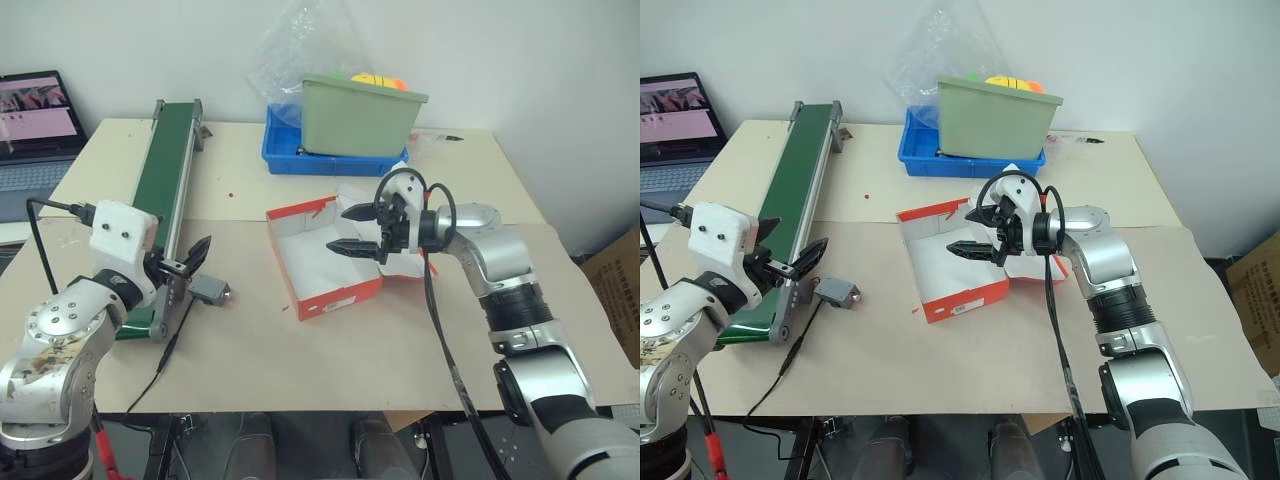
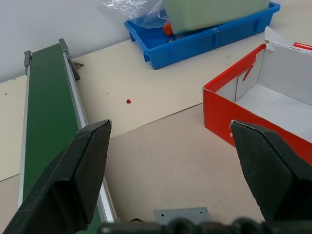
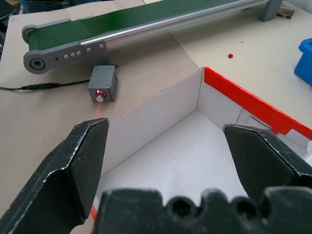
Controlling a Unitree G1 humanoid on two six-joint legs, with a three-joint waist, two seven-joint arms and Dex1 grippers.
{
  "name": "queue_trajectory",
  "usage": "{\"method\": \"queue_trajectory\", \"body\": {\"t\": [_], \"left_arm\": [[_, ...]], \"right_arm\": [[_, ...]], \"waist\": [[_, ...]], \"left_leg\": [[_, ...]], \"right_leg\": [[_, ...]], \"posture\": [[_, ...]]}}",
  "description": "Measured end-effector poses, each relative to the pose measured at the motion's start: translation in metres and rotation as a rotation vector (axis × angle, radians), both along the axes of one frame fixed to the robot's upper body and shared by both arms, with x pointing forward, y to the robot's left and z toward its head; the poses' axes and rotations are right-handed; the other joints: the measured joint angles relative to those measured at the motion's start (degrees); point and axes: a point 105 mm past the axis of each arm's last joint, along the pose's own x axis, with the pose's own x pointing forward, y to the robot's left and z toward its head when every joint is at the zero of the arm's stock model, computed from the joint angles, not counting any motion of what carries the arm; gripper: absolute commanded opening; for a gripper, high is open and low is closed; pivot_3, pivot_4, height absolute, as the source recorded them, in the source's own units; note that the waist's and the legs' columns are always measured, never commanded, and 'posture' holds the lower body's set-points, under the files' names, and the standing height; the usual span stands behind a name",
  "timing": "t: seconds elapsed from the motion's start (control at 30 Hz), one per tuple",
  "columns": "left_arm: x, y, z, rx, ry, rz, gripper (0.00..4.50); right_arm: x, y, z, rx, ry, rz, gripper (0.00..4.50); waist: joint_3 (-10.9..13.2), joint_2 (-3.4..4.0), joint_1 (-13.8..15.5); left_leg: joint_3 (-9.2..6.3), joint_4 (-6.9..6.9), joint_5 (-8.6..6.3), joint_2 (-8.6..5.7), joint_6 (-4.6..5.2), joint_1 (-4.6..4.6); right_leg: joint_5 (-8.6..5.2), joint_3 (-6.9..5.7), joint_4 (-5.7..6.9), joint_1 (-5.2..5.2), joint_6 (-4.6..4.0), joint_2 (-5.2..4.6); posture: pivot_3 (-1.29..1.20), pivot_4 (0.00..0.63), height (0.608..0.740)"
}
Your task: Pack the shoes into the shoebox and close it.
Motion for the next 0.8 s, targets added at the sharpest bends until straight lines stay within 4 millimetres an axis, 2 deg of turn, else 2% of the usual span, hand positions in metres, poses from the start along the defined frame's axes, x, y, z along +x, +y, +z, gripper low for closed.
{"method": "queue_trajectory", "body": {"t": [0.4,0.8], "left_arm": [[0.003,-0.007,0.016,-0.137,-0.079,-0.024,4.16],[0.004,-0.005,0.011,-0.171,-0.034,0.014,4.16]], "right_arm": [[0.002,-0.002,-0.002,-0.006,0.006,-0.016,4.48],[0.001,-0.001,-0.001,-0.007,0.001,-0.018,4.48]], "waist": [[0.0,0.0,0.0],[0.0,0.0,0.0]], "left_leg": [[-0.01,0.02,0.0,0.0,0.0,0.0],[-0.01,0.02,0.0,0.0,0.0,0.0]], "right_leg": [[0.0,0.0,0.0,0.02,0.0,0.0],[0.0,0.0,0.0,0.01,0.0,0.0]], "posture": [[0.0,0.15,0.74],[0.0,0.15,0.74]]}}
